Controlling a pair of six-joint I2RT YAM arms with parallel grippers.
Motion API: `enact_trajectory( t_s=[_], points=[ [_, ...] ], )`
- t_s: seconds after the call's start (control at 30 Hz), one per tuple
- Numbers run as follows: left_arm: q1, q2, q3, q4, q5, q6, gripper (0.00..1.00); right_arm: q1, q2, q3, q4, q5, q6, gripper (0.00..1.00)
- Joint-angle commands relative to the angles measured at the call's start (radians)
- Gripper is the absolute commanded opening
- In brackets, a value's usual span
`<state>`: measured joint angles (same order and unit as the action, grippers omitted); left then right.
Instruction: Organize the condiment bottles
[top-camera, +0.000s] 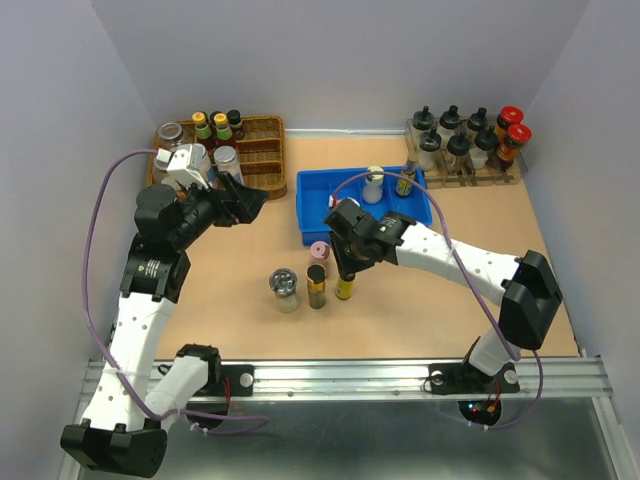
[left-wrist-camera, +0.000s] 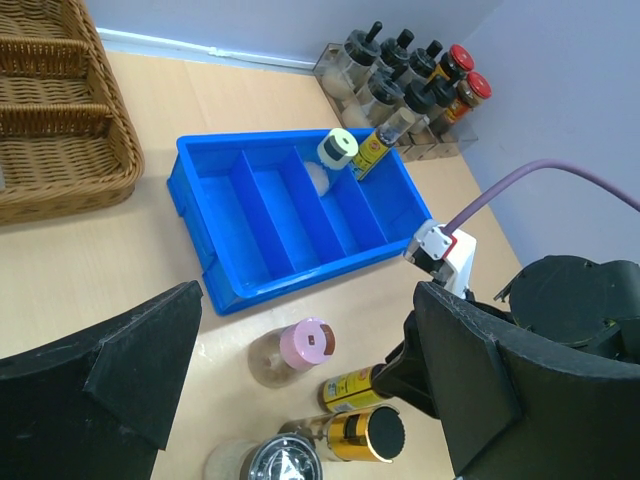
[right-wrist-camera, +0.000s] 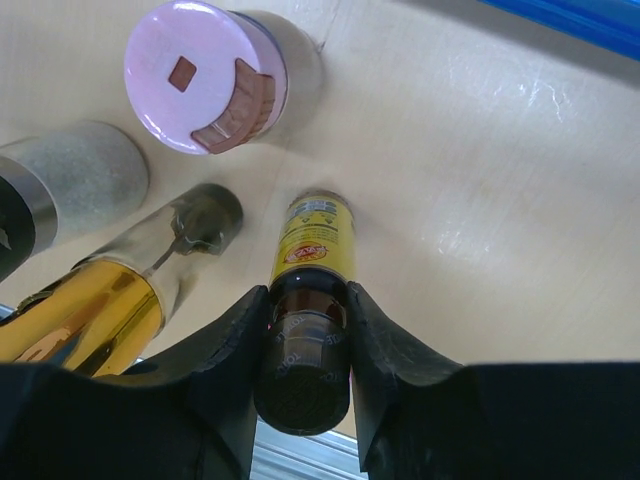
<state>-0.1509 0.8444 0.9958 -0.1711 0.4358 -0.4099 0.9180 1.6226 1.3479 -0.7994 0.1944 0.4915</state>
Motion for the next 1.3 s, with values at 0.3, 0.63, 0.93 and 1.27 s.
enact_trajectory(
  t_s=[0.3,0.63,0.93,1.27],
  points=[
    [-0.006,-0.007,0.012,0.033,0.012,0.008,0.99,-0.177,-0.174,0.252,-0.187,0.266,0.001,0.00],
    [-0.006,0.027,0.020,0.033,0.066,0.022,0.99,-0.485,-0.168,0.341,-0.138,0.266,-0.077,0.00],
    [-0.006,0.105,0.098,-0.082,0.075,0.140,0.99,-0.620,-0.064,0.384,-0.021,0.152,-0.140,0.00],
    [-0.006,0.220,0.155,-0.320,-0.075,0.286,0.99,-0.650,0.055,0.457,0.037,0.083,-0.172,0.00]
  ],
)
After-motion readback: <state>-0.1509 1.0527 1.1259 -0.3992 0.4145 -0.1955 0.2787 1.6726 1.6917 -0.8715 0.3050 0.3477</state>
